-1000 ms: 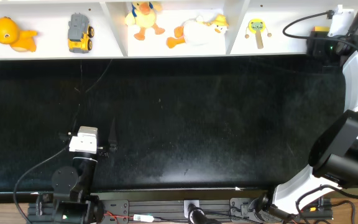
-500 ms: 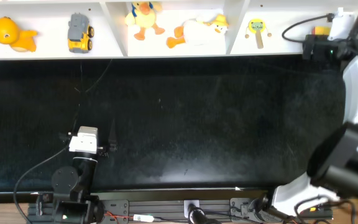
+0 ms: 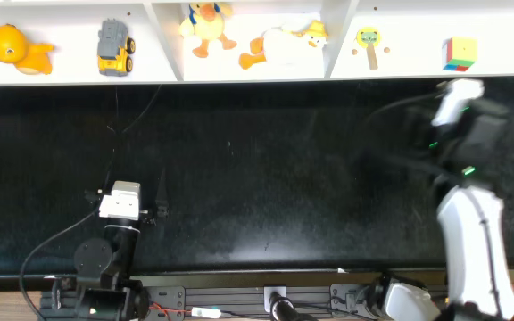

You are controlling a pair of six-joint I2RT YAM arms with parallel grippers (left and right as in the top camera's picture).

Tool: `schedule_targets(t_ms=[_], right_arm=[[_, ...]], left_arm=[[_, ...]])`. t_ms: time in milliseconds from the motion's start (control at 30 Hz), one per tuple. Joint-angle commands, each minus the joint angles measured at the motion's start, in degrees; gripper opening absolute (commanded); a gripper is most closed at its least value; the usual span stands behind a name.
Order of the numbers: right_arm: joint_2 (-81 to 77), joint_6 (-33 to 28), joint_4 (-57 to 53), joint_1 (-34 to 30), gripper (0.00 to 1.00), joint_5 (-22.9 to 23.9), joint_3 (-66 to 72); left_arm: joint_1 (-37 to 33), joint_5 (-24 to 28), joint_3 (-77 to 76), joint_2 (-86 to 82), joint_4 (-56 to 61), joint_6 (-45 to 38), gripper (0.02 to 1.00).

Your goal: Store Toys

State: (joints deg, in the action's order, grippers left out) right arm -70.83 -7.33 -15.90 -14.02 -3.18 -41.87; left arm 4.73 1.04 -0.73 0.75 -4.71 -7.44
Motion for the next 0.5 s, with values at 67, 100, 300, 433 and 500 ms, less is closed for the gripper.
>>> schedule_targets(t_ms=[67, 100, 300, 433, 500], right_arm=[[11.7, 4.6, 2.5, 13.9, 0.996, 8.6, 9.8], [13.8, 5.0, 2.5, 15.5, 0.996, 8.6, 11.8], [30.8, 7.5, 10.9, 16.9, 0.996, 8.6, 27.9], [43.8, 7.1, 12.5, 17.0, 0.996, 8.4, 35.4], [49.6, 7.1, 12.0, 17.0, 0.996, 6.7, 38.6]], left_arm=[[-0.3, 0.3, 0.3, -0.6, 0.0, 1.1, 0.998], [-0.3, 0.3, 0.3, -0.6, 0.0, 1.1, 0.996], [-0.3, 0.3, 0.3, -0.6, 0.0, 1.1, 0.996], [-0.3, 0.3, 0.3, -0.6, 0.0, 1.1, 0.996], [-0.3, 0.3, 0.3, -0.6, 0.0, 1.1, 0.996]])
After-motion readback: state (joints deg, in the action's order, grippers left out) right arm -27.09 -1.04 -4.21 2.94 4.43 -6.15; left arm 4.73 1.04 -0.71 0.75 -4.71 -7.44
